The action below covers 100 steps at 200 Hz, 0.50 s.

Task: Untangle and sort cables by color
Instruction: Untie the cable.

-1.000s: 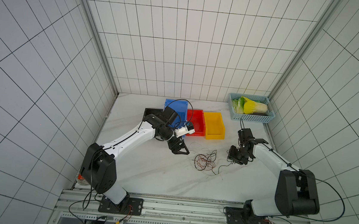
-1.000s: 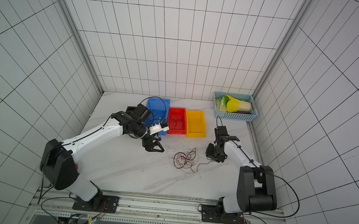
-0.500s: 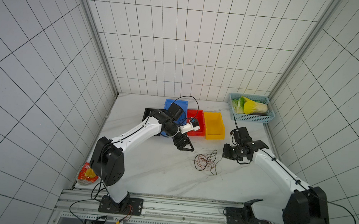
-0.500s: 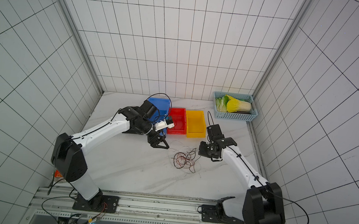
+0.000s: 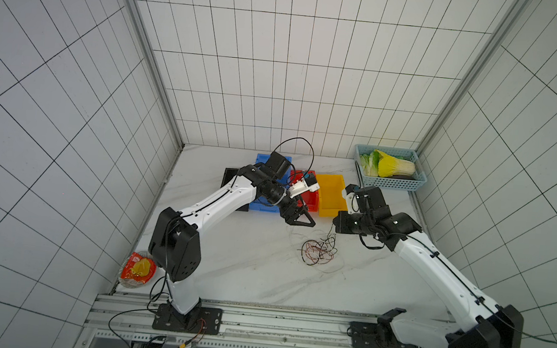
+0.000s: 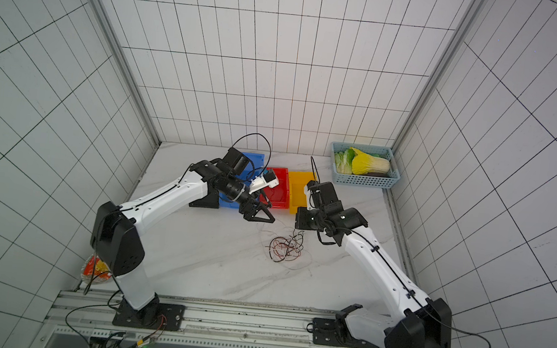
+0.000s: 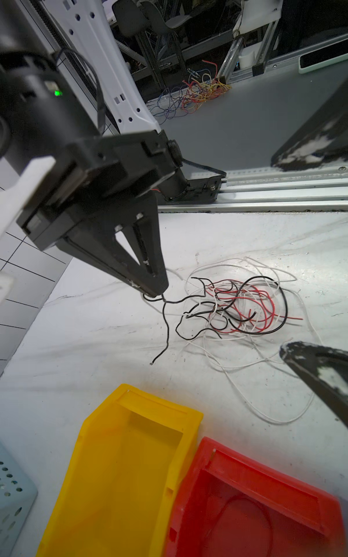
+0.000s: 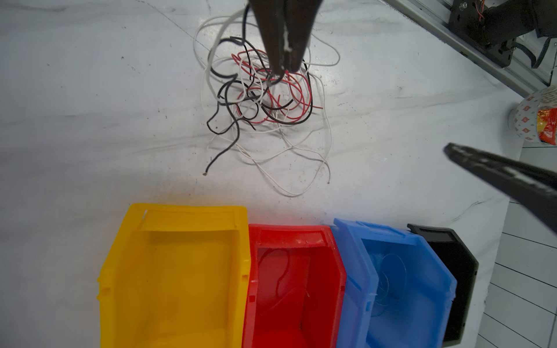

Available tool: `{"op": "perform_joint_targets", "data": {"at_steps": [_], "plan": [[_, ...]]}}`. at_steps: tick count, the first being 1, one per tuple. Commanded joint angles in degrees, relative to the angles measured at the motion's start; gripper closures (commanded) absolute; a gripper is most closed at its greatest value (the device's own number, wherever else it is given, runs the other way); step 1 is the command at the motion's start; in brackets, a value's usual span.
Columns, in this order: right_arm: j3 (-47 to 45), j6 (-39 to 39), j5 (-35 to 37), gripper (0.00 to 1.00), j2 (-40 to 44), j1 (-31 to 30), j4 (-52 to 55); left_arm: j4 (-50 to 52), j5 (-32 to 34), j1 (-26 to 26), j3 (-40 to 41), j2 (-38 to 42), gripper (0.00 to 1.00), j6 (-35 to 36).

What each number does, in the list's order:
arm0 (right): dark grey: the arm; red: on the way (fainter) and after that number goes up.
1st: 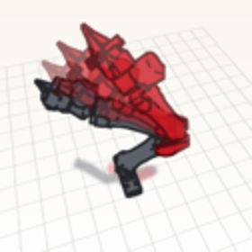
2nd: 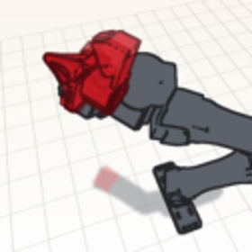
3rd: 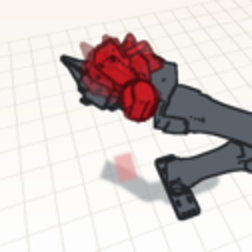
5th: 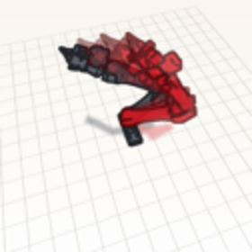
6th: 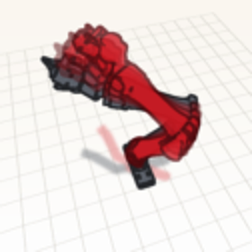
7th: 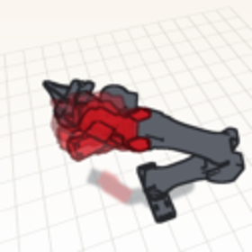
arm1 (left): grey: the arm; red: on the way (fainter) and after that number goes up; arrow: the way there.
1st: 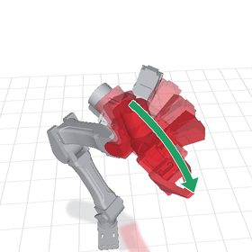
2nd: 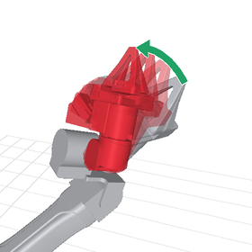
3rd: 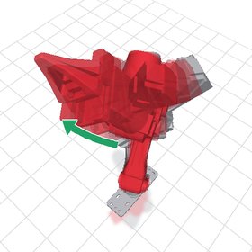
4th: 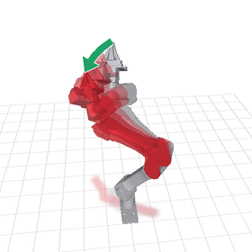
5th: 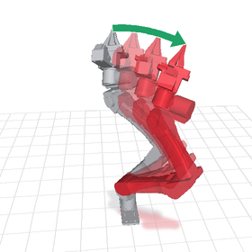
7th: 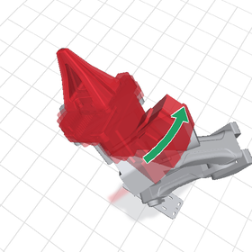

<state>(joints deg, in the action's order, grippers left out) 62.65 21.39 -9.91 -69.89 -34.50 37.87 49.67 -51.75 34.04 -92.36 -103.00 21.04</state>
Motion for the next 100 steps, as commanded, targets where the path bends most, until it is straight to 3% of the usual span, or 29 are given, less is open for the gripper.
{"op": "perform_joint_targets", "data": {"at_steps": [1,88,100], "plan": [[3.5,-1.2,-0.7,1.0,2.4,-0.8,-0.9,-3.9,-2.8,1.6,-3.8,-4.3,0.13,-0.6],[0.6,0.6,-2.2,1.0,7.0,-1.1,-4.7,-10.7,-6.3,6.0,-5.2,-12.2,0.11,-2.6],[0.2,0.7,-2.3,1.0,7.5,-1.1,-4.9,-11.1,-6.3,6.9,-5.4,-13.2,0.14,-2.8]]}}
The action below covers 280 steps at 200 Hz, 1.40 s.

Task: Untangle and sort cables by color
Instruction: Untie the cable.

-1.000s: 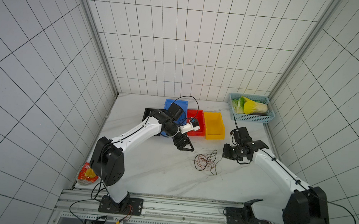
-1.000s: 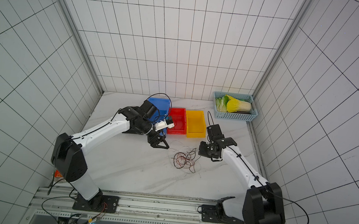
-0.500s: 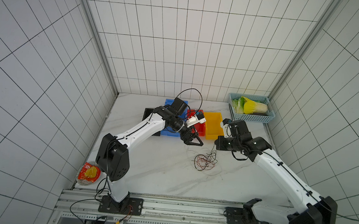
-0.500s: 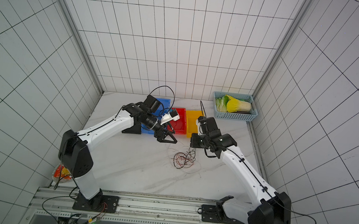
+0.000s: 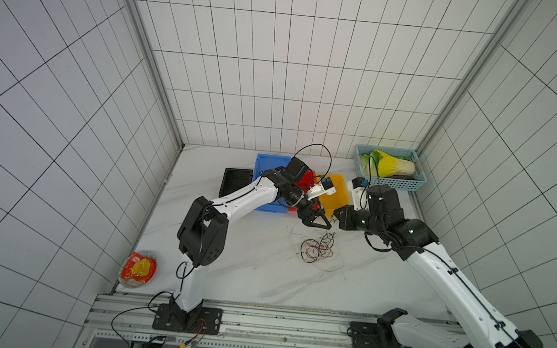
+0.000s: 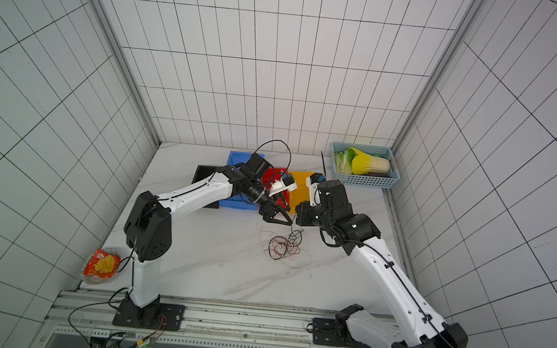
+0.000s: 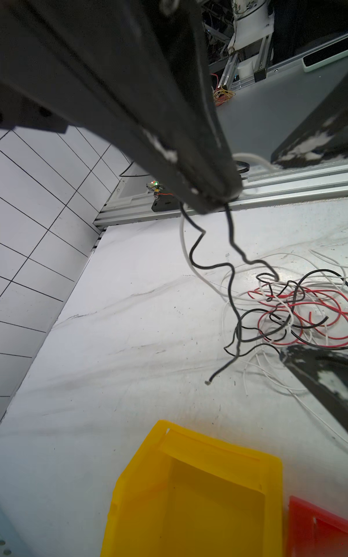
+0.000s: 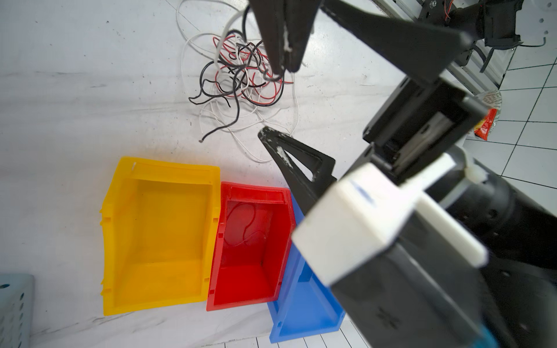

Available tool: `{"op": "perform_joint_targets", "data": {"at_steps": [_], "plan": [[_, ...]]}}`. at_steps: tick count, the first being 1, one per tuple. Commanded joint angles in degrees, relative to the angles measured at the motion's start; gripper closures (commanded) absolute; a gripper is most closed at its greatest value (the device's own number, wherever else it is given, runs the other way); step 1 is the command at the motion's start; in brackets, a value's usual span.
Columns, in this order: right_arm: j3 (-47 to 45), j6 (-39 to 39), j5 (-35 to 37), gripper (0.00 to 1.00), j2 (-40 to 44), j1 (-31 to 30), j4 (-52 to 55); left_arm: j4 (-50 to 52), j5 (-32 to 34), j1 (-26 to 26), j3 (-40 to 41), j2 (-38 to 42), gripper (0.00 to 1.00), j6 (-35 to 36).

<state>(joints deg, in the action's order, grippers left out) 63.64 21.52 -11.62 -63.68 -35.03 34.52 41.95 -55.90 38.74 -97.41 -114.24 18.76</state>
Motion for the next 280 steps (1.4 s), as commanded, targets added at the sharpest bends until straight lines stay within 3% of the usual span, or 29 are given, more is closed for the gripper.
{"op": "perform_joint_targets", "data": {"at_steps": [1,12,23,61,92,97,102,106,116,128,151,165,201,261,280], "plan": [[-0.8,0.5,-0.6,1.0,1.3,-0.6,-1.5,-3.4,-2.1,2.4,-0.4,-2.1,0.15,-0.6],[-1.1,0.7,-0.3,1.0,1.7,-0.5,-1.7,-4.0,-2.0,2.7,-1.0,-3.0,0.24,-1.4],[-1.4,0.7,-0.1,1.0,2.2,-0.6,-1.7,-5.2,-1.9,2.7,-1.3,-3.7,0.48,-3.2],[-2.0,0.3,5.1,1.0,4.5,-0.6,0.9,-1.5,-2.0,1.1,-3.1,-2.8,1.0,-2.4],[-3.1,0.8,10.2,1.0,5.8,0.1,2.5,0.9,-1.4,-1.5,-1.7,1.4,1.0,-1.6],[-3.3,0.6,10.2,0.88,5.8,0.3,2.6,1.3,-1.4,-2.0,-1.5,2.0,1.0,-1.5],[-3.4,0.2,10.1,0.64,5.7,0.2,2.6,1.7,-1.3,-2.5,-1.6,2.8,1.0,-1.6],[-3.6,-0.4,9.4,0.53,5.6,0.3,2.6,2.0,-1.2,-2.8,-1.5,3.2,1.0,-1.8],[-3.7,-1.6,8.0,0.4,5.2,0.4,3.1,2.5,-1.0,-3.6,-1.6,4.5,1.0,-2.8],[-4.2,-1.1,9.9,0.34,4.4,0.5,4.4,3.1,-0.8,-4.7,-2.0,6.1,1.0,-4.2],[-5.2,0.0,13.2,0.31,0.8,2.1,8.7,4.9,0.4,-6.6,-3.0,9.2,1.0,-5.7],[-5.8,-0.7,11.3,0.3,-1.9,2.6,9.7,5.7,1.9,-7.6,-3.8,10.9,1.0,-6.7],[-9.8,-2.7,-4.4,0.28,-4.4,2.3,0.2,9.6,0.0,-9.3,-9.5,13.0,1.0,-9.7],[-14.1,-7.2,-10.7,0.26,3.6,1.5,-13.9,15.8,-2.6,-9.2,-17.5,15.0,1.0,-10.0],[-17.9,-10.3,-16.2,0.26,7.6,0.8,-21.1,16.3,-4.6,-9.1,-18.1,15.8,1.0,-11.2]]}}
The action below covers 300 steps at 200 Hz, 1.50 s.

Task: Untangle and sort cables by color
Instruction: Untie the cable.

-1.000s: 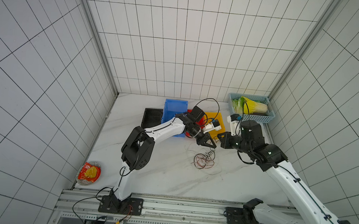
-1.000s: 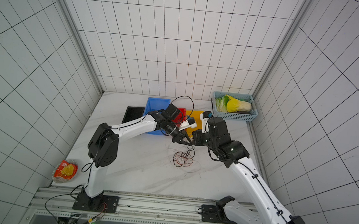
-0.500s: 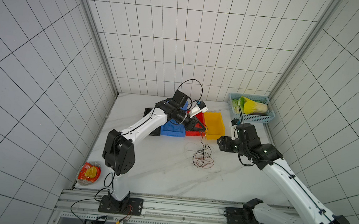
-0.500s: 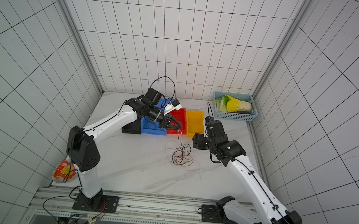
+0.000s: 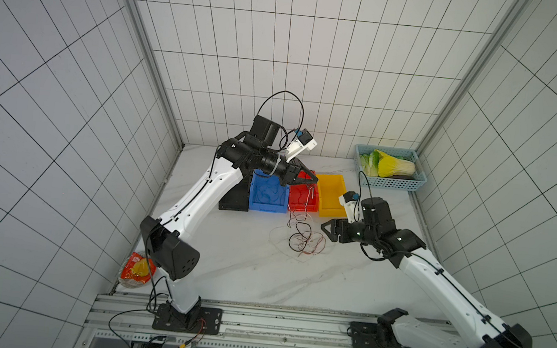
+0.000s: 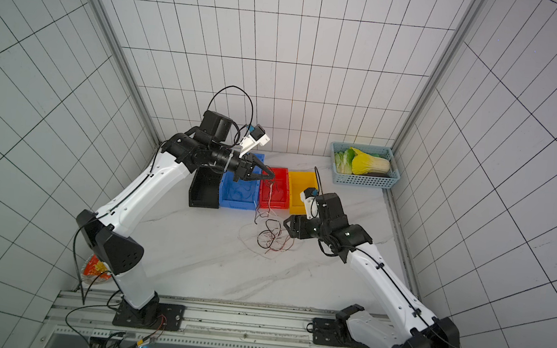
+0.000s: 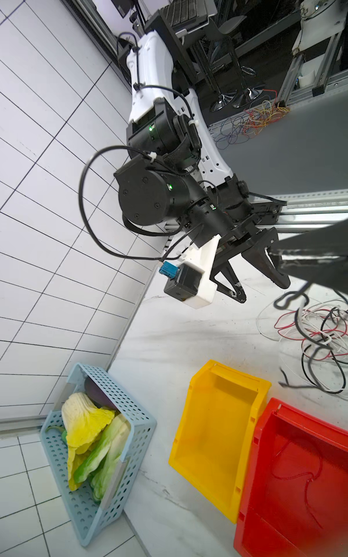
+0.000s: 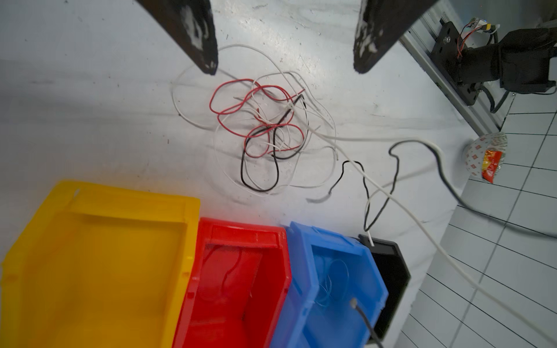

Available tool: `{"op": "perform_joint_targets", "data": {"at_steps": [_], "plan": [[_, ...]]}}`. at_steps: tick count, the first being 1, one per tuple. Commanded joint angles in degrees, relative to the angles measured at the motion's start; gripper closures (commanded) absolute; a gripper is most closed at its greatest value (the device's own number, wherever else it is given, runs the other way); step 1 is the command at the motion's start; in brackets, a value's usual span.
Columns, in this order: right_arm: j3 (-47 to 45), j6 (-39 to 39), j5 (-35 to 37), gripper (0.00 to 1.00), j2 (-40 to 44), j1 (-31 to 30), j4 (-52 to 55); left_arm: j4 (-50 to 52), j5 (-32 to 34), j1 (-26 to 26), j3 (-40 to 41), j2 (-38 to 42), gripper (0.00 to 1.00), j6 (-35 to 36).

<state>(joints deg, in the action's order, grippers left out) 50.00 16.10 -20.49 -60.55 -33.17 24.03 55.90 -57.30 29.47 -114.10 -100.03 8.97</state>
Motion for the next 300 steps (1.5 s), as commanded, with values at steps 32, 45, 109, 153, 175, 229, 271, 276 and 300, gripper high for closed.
{"op": "perform_joint_targets", "data": {"at_steps": [32,45,109,153,175,229,271,276,300], "plan": [[-10.5,-9.2,-4.0,0.25,7.6,-3.9,-23.4,5.9,-4.6,2.3,-1.6,2.8,1.0,0.4],[-10.5,-11.3,-2.9,0.25,5.9,-3.9,-23.7,7.7,-4.6,3.2,-1.9,3.3,1.0,2.4],[-12.9,-14.7,-4.3,0.33,-4.2,-5.1,-30.1,13.2,-6.3,3.1,-4.3,4.9,1.0,6.7],[-20.0,-16.0,2.0,0.9,-3.4,-5.4,-43.2,22.8,-7.0,2.7,-7.2,5.6,1.0,16.5],[-22.1,-15.6,1.3,1.0,-1.8,-5.4,-46.8,26.7,-6.9,2.3,-8.8,6.1,1.0,20.2],[-23.9,-16.1,5.1,1.0,12.3,-5.4,-33.9,27.6,-7.0,-6.6,-14.1,7.6,1.0,20.9],[-27.1,-11.1,21.1,1.0,20.6,-5.4,-23.4,27.8,-7.7,-15.4,-19.7,8.4,1.0,19.7],[-27.1,-9.8,24.2,1.0,20.7,-5.3,-22.0,28.3,-7.7,-16.0,-20.3,8.4,1.0,19.9],[-27.0,-2.6,31.5,1.0,21.7,-2.8,-16.5,31.0,-8.1,-18.5,-22.5,9.0,1.0,22.7]]}}
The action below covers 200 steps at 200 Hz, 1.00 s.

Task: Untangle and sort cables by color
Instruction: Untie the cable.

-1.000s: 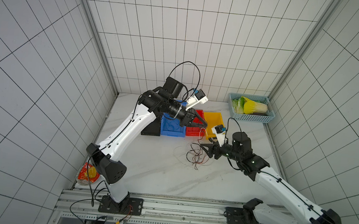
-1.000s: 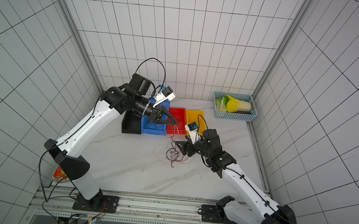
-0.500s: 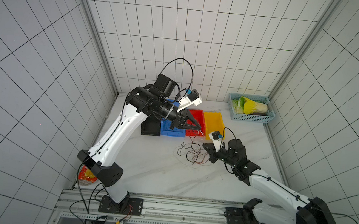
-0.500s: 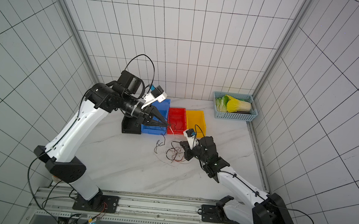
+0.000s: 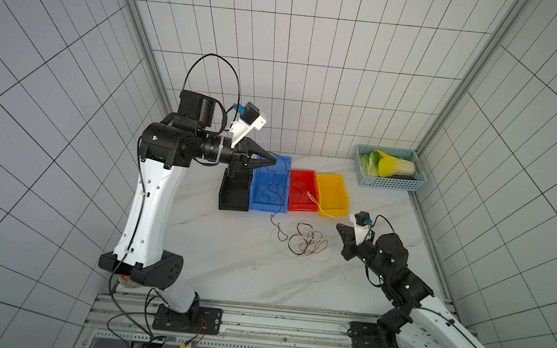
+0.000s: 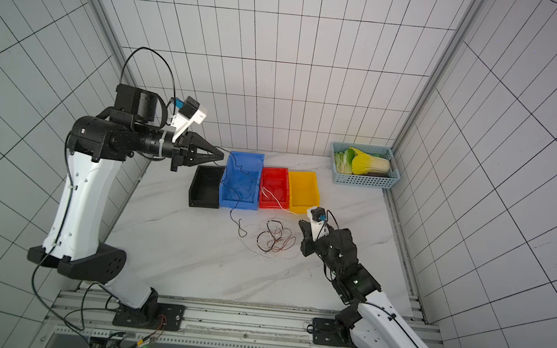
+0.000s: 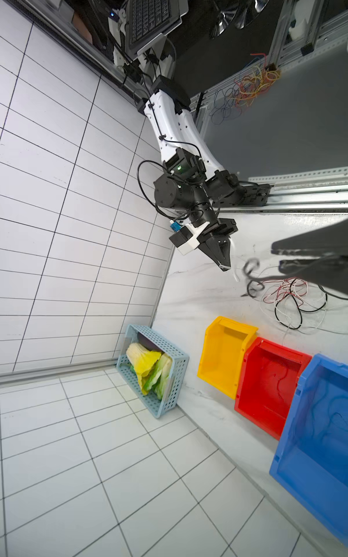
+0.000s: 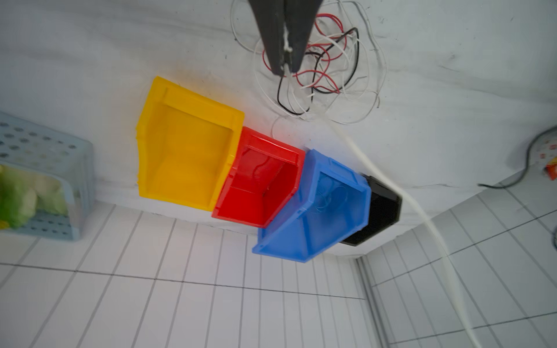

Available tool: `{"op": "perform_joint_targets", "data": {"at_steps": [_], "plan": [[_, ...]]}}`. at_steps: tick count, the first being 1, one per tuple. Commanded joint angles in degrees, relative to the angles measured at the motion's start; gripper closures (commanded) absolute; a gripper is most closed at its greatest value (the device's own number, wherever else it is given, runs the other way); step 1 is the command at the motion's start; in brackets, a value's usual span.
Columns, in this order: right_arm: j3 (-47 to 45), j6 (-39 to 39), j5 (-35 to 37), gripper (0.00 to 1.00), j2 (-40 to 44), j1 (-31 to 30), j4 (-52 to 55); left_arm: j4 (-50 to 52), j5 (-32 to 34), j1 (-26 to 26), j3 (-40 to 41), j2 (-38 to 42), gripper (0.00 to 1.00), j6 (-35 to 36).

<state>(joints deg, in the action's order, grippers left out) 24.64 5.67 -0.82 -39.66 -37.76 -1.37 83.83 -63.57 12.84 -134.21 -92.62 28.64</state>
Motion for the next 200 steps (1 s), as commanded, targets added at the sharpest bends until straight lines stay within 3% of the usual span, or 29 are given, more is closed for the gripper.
{"op": "perform_joint_targets", "data": {"at_steps": [1,18,38,73,119,159,200], "plan": [[-1.7,8.1,11.9,1.0,0.9,2.0,9.0,3.2,-1.8,-2.0,-2.5,1.6,1.0,3.2],[-3.3,12.9,11.8,1.0,3.1,5.6,9.3,4.5,-1.2,-3.6,-2.8,2.2,1.0,4.5],[-4.6,11.7,7.2,1.0,5.5,7.6,7.6,3.2,1.6,-4.5,-1.4,2.9,1.0,4.6],[-2.9,9.0,1.9,1.0,5.7,7.5,8.4,-7.9,15.1,-6.1,2.7,2.7,1.0,-4.5],[-0.3,7.5,-0.2,1.0,3.5,7.6,10.2,-20.9,26.1,-9.5,9.2,-1.4,1.0,-4.3],[0.5,7.1,1.1,1.0,4.1,7.5,12.6,-27.0,23.3,-15.1,11.1,-7.6,1.0,-5.3],[0.6,6.8,1.0,1.0,3.2,7.5,12.3,-29.5,22.6,-15.9,11.3,-12.0,1.0,-4.6]]}}
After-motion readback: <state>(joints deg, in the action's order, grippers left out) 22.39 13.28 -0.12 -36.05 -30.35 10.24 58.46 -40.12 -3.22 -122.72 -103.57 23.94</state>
